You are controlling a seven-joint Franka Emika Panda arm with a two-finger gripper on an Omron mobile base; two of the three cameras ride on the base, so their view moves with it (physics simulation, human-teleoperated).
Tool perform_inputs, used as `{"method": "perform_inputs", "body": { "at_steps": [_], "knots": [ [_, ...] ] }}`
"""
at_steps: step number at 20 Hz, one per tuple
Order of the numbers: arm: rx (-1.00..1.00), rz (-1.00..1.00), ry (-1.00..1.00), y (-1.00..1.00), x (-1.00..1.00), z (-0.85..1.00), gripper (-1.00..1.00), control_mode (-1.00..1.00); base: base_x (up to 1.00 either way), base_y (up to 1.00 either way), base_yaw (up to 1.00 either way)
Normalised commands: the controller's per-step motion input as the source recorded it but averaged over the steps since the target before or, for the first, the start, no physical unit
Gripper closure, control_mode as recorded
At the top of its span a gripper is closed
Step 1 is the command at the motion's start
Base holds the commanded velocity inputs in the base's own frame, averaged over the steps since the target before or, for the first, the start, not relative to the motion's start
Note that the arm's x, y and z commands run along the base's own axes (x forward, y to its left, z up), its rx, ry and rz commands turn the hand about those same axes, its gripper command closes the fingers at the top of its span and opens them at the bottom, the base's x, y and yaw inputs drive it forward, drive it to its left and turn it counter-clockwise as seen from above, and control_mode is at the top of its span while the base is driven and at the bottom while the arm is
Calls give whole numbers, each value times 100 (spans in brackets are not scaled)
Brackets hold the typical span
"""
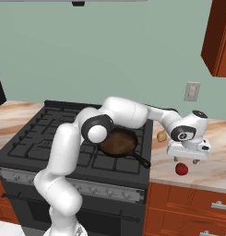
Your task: Place the pan on the front right burner on the stove. Then place the tomato and the onion in the pan and turn on the front right burner.
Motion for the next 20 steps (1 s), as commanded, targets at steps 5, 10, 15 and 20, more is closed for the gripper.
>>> {"method": "perform_inputs", "body": {
  "at_steps": [5,10,15,20],
  "knots": [
    [0,0,0,3,0,-10,-100,-100,0,0,0],
    [0,0,0,2,0,-12,-100,-100,0,0,0],
    [0,0,0,0,0,-10,-100,-100,0,0,0],
    [0,0,0,0,0,-11,-100,-100,0,0,0]
  ]
}}
